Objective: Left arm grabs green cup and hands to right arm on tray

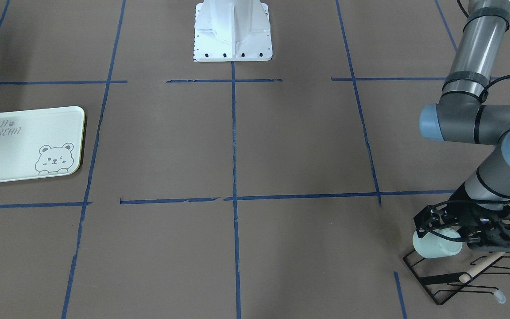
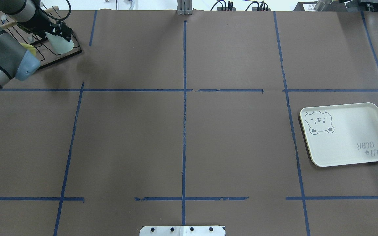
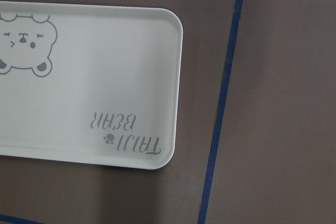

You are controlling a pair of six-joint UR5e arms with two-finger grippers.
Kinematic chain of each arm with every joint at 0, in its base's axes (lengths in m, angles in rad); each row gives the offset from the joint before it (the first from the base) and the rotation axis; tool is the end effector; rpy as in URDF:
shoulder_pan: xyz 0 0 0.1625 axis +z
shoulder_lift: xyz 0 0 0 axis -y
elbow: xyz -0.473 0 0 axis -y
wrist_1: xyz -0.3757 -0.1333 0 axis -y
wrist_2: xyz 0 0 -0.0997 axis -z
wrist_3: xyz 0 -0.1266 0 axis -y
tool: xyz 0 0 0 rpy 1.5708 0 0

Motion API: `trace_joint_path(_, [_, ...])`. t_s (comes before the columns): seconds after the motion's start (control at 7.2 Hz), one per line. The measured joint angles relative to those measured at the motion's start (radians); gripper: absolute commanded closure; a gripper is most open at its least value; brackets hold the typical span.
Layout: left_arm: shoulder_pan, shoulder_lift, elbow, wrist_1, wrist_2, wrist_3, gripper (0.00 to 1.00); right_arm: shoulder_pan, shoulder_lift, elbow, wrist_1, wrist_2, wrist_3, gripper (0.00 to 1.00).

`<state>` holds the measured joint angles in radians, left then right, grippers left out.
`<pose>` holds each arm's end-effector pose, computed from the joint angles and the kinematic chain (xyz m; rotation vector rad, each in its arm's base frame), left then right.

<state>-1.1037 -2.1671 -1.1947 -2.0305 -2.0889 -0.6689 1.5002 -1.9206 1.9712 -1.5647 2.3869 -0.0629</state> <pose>0.2877 -0.7273 0.4946 0.2919 0.7760 -0.0140 0.0186 -0.3197 0.6688 0.0504 -0.8169 -0.1491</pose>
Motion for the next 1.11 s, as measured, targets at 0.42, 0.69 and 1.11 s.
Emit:
trace_joint_path(0.42, [-0.001, 0.001, 0.002, 0.003, 0.029, -0.001, 0.00, 0.000, 0.000, 0.000, 0.001, 0.000, 0.000, 0.00])
trace_joint_path(0.69, [-0.002, -0.002, 0.003, 0.004, 0.054, -0.013, 0.00, 0.000, 0.000, 0.000, 0.001, 0.000, 0.000, 0.00])
trace_joint_path(1.11, [-0.001, -0.011, 0.003, 0.003, 0.058, -0.045, 0.01, 0.000, 0.000, 0.000, 0.001, -0.001, -0.001, 0.00])
